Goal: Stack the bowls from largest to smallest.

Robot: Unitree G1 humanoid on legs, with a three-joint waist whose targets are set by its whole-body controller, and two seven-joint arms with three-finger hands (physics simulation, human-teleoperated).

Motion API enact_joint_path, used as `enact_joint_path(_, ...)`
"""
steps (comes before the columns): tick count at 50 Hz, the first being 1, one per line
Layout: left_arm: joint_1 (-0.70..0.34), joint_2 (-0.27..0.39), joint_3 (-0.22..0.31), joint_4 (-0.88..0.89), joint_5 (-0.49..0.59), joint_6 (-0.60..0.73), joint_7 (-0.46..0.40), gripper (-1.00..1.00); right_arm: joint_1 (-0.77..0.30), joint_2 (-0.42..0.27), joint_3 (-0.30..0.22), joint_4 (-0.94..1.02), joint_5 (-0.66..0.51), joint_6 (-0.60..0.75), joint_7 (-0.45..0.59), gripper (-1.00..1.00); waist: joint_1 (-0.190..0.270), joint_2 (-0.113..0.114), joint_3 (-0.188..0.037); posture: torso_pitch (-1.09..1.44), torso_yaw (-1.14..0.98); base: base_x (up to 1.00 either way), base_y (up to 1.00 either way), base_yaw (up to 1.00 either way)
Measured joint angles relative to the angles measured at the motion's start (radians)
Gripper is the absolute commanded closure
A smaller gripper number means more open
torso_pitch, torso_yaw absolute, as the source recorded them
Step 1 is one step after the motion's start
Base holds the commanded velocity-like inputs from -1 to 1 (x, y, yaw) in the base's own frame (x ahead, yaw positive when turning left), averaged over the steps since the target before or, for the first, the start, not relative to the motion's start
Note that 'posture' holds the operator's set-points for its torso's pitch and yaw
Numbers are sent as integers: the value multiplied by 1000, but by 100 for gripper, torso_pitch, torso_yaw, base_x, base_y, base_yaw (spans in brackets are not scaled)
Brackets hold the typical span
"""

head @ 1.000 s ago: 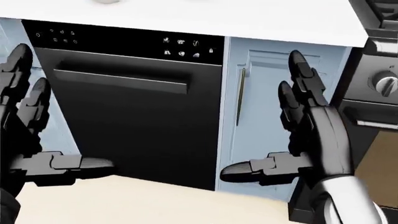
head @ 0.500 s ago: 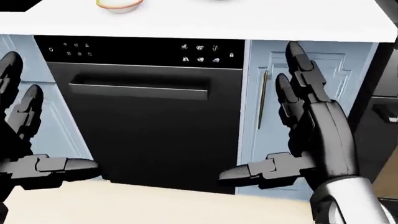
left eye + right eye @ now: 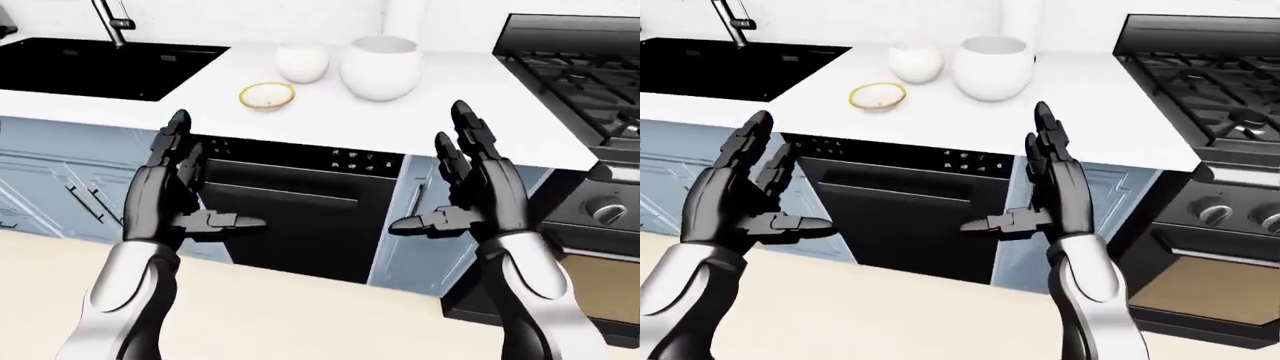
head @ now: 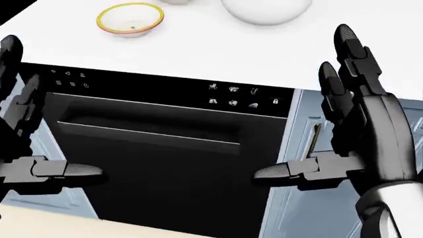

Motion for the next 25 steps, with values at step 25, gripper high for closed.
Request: enact_joint_path(25, -54, 81, 92, -10, -130, 30, 46, -100, 15, 2, -28, -55, 45, -39, 11, -100, -4, 48, -19, 0, 0, 0, 28, 0)
